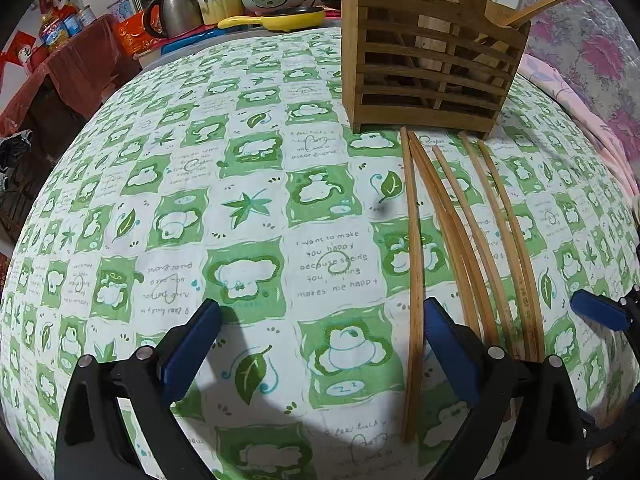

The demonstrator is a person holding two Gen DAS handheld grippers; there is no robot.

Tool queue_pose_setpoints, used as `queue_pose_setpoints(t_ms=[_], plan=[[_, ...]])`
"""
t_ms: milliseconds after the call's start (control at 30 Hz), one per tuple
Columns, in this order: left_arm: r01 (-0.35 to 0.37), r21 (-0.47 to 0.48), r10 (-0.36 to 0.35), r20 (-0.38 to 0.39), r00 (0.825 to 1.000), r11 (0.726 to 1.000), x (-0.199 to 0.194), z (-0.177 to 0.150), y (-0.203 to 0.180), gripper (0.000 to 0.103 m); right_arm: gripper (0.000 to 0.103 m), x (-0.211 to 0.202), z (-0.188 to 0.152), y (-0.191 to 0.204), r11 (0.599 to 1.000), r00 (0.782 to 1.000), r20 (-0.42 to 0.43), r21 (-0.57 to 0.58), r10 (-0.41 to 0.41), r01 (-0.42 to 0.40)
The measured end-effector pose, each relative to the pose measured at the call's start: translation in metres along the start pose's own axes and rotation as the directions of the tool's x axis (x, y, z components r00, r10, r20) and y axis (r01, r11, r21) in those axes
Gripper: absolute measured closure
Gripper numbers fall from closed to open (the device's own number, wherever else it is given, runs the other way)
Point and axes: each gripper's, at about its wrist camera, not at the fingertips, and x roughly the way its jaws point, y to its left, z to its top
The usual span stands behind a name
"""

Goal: Organize utensils
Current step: 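Move both tools back over the remaining chopsticks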

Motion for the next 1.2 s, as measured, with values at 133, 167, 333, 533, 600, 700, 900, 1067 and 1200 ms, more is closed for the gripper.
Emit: queue_pose_setpoints(t_ms=[133,167,333,533,600,700,900,1067,1200], plan=[[-0.001,0.000,0.001,0.001,1.000,1.000,0.000,0.000,0.000,0.005,0.024,-0.003,-0.004,-0.019,0.995,0.996,0.005,0.054,-0.085,0.084],[-0.001,0.000,0.001,0.001,1.000,1.000,0.000,0.000,0.000,0.004,0.024,-0.006,-0.004,-0.024,0.993,0.995,0.014,0.073,-0.095,0.093],[-0.001,0.001,0.001,0.001,1.000,1.000,0.000,-0.001,0.000,0.004,0.032,-0.028,-0.013,-0.053,0.979,0.993,0.099,0.198,-0.059,0.038],[-0.001,0.001,0.001,0.001,1.000,1.000,0.000,0.000,0.001,0.004,0.048,-0.027,-0.018,-0.052,0.978,0.996,0.092,0.207,0.020,-0.039],[-0.001,0.001,0.001,0.001,1.000,1.000,0.000,0.000,0.001,0.004,0.048,-0.026,-0.021,-0.044,0.985,0.996,0.082,0.167,0.029,-0.043],[-0.001,0.001,0.001,0.001,1.000,1.000,0.000,-0.001,0.000,0.004,0.048,-0.028,-0.025,-0.030,0.994,0.996,0.070,0.095,0.046,-0.052],[-0.001,0.001,0.001,0.001,1.000,1.000,0.000,-0.001,0.000,0.004,0.050,-0.026,-0.032,-0.026,0.996,0.996,0.010,0.025,-0.087,0.086],[-0.001,0.001,0.001,0.001,1.000,1.000,0.000,-0.001,0.000,0.004,0.059,-0.035,-0.035,-0.062,0.984,0.997,0.055,0.172,-0.059,0.049],[-0.001,0.001,0.001,0.001,1.000,1.000,-0.001,-0.001,0.000,0.004,0.061,-0.041,-0.037,-0.065,0.982,0.996,0.090,0.186,-0.024,0.007]])
